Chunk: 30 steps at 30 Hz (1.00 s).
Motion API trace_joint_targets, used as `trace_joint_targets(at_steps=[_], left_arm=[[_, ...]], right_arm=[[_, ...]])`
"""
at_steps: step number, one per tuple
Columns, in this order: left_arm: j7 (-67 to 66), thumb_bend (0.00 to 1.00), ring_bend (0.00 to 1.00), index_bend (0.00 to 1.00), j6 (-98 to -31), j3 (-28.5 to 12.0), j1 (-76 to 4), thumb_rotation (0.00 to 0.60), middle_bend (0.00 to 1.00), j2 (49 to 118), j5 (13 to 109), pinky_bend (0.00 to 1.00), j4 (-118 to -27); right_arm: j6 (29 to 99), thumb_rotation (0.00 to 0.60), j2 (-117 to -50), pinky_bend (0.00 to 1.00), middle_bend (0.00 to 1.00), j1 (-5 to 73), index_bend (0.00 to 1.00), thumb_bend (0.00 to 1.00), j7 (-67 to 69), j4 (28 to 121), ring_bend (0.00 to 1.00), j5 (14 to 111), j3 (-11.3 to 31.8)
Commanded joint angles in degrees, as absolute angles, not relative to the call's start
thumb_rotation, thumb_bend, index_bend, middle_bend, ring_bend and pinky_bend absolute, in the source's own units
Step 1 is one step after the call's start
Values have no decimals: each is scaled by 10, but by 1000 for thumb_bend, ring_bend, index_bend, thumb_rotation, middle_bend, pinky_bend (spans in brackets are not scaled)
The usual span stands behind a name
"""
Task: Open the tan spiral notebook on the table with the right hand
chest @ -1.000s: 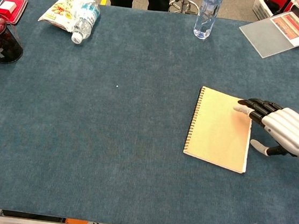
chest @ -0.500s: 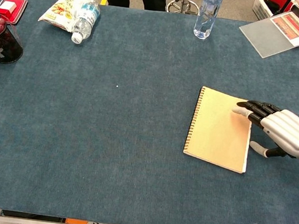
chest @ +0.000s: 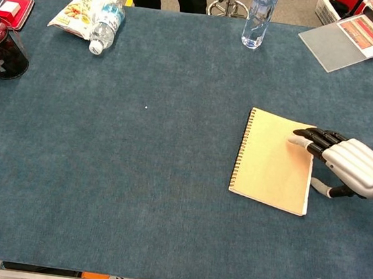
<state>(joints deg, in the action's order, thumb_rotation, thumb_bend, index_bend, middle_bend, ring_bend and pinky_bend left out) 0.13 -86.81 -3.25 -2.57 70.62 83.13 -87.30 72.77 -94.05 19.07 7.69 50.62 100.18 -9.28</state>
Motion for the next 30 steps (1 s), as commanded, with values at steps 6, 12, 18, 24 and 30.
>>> trace_joint_targets(at_steps=[6, 12, 18, 24, 30], left_arm=[[4, 257, 266, 328, -868, -32, -25, 600, 228, 707, 831, 463, -871], [4, 257, 267, 328, -869, -32, -24, 600, 228, 706, 831, 463, -871], [6, 257, 267, 328, -868, -33, -24, 600, 228, 706, 830, 463, -871], [6, 257, 267, 328, -869, -33, -24, 600, 228, 705, 831, 463, -872], [7, 257, 267, 328, -869, -33, -23, 600, 228, 704, 831, 463, -873]], right_arm=[[730, 600, -957, 132, 65, 195, 106, 348, 82, 494, 0, 1000, -87], [735, 600, -969, 133, 65, 201, 106, 348, 89, 482, 0, 998, -79], [747, 600, -980, 132, 65, 208, 106, 347, 97, 471, 0, 997, -69], [757, 600, -983, 132, 65, 212, 106, 347, 99, 469, 0, 998, -64], [756, 600, -989, 132, 65, 216, 106, 348, 102, 462, 0, 994, -61]])
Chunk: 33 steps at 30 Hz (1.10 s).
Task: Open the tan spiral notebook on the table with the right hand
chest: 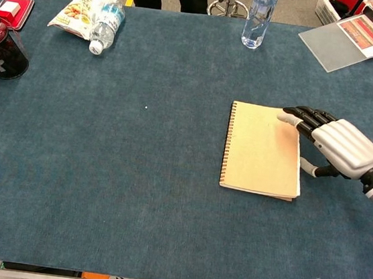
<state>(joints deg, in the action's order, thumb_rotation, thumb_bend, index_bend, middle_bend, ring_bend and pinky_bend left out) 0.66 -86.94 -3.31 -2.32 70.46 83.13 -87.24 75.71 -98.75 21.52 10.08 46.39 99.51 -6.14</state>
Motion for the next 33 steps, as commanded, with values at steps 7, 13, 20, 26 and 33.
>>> trace_joint_targets(at_steps=[7, 13, 20, 26, 33], left_arm=[[7, 257, 266, 328, -870, -34, -23, 600, 228, 703, 832, 463, -874], [8, 257, 267, 328, -870, -34, -23, 600, 228, 703, 831, 463, -873], [9, 257, 267, 328, -871, -33, -21, 600, 228, 704, 831, 463, -872], [10, 257, 266, 328, -871, -33, -21, 600, 228, 704, 832, 463, -871], [9, 257, 267, 328, -872, -32, -20, 600, 228, 703, 832, 463, -873]], right_arm=[[754, 600, -999, 132, 65, 222, 115, 348, 108, 453, 0, 993, -59], [756, 600, -1004, 132, 65, 225, 229, 367, 114, 449, 0, 991, -58], [759, 600, -1008, 132, 65, 229, 359, 408, 121, 447, 0, 992, -58], [759, 600, -1008, 132, 65, 232, 413, 444, 124, 446, 0, 993, -59], [758, 600, -1004, 132, 71, 236, 470, 460, 120, 451, 0, 993, -60]])
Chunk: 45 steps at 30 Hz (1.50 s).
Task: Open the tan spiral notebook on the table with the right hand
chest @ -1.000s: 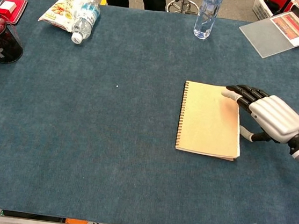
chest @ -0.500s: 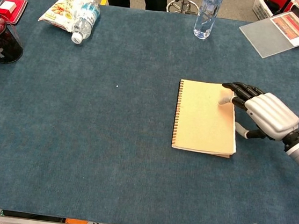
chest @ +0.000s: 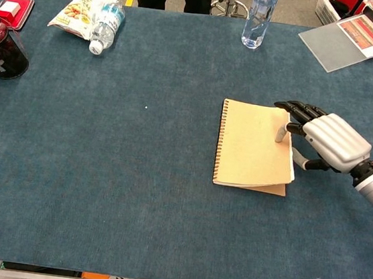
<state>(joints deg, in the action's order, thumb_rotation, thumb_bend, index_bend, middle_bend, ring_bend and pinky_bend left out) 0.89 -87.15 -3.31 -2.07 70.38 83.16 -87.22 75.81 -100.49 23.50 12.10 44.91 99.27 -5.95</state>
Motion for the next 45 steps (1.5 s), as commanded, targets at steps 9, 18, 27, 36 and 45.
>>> trace_joint_targets(at_steps=[9, 18, 27, 36, 45], left_arm=[[8, 257, 267, 328, -871, -34, -21, 600, 228, 705, 830, 463, -871], [0, 257, 267, 328, -874, -36, -24, 600, 228, 705, 835, 463, -876], [-15, 257, 266, 328, -878, -40, -28, 600, 228, 704, 840, 463, -889], [-18, 257, 267, 328, -877, -40, -30, 600, 228, 704, 841, 463, -892], [-10, 257, 266, 328, -875, -39, -27, 600, 228, 703, 834, 463, -887]], right_arm=[[753, 600, -969, 132, 85, 234, 533, 478, 90, 494, 0, 993, -66], [763, 600, -859, 132, 92, 223, 554, 484, 15, 623, 0, 996, -78], [780, 600, -734, 132, 98, 217, 556, 492, -80, 780, 0, 1007, -79], [769, 600, -711, 132, 103, 226, 556, 494, -104, 822, 0, 1011, -61], [745, 600, -759, 132, 103, 230, 556, 494, -75, 773, 0, 1013, -62]])
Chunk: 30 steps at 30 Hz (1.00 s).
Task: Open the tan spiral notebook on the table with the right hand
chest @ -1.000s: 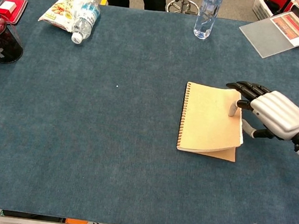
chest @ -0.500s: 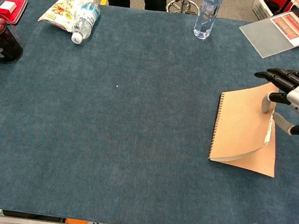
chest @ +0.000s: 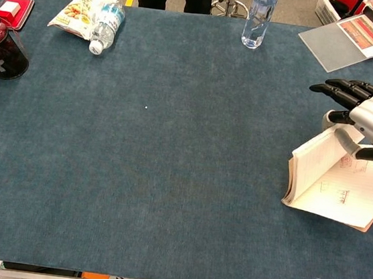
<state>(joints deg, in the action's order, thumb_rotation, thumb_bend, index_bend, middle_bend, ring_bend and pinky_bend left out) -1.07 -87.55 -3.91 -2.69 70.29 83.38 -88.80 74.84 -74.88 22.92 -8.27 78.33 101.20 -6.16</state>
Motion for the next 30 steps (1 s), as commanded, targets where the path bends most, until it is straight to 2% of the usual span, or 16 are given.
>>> trace_joint_targets(at_steps=[1, 16, 30], left_arm=[[-9, 257, 266, 328, -876, -39, -26, 600, 228, 703, 834, 463, -887], [-10, 257, 266, 328, -877, -39, -26, 600, 228, 704, 833, 463, -887], [-8, 257, 267, 328, -876, -38, -24, 600, 228, 706, 830, 463, -883]], right_arm=[[746, 600, -761, 132, 103, 229, 556, 494, -73, 770, 0, 1014, -61], [782, 600, -764, 132, 103, 225, 556, 494, -62, 776, 0, 1038, -54], [772, 600, -773, 132, 102, 218, 556, 496, -51, 774, 0, 1049, -73]])
